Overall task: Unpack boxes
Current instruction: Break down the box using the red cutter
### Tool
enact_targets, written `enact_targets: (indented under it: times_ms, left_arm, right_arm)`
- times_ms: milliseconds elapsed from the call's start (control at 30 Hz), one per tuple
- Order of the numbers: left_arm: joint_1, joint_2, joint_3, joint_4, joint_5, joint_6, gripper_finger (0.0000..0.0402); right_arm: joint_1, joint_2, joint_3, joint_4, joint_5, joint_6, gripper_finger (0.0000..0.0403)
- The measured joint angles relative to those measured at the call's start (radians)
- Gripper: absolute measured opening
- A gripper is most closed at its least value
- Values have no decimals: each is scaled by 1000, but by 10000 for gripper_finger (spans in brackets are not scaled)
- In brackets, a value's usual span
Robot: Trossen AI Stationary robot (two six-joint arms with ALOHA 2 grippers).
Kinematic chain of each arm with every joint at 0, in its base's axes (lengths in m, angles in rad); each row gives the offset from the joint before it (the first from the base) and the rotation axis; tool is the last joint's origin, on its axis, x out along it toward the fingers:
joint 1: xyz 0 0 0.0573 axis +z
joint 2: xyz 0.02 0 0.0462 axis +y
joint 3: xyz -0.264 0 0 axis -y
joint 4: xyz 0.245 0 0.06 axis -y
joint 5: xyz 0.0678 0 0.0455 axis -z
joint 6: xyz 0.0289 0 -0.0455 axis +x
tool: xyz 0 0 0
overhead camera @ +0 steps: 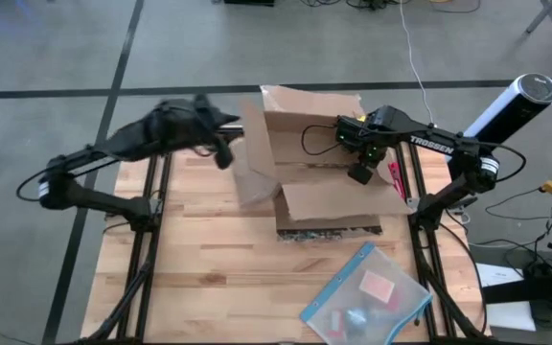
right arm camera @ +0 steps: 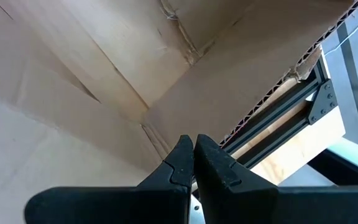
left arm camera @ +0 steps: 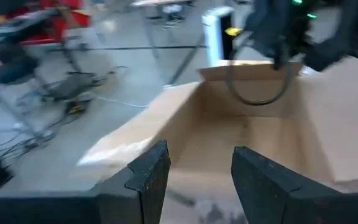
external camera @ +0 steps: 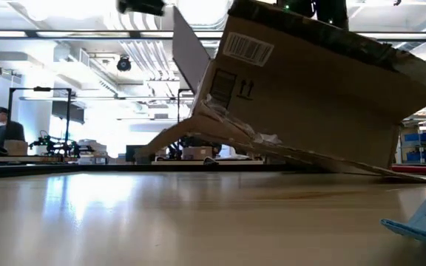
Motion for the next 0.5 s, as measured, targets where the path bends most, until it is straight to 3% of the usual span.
enact_targets:
  times_ms: [200,367,500]
  left_arm:
    - [-3,252,133,14,136,56,157]
    - [-2,407,218,-132,139,62,157]
    - [-2,461,214,-232,140,67,157]
  right_arm:
    - [0,0,0,0,0,1,0]
    - [1,0,1,10,-10,3,0]
    - [1,0,2,13,-9,4,0]
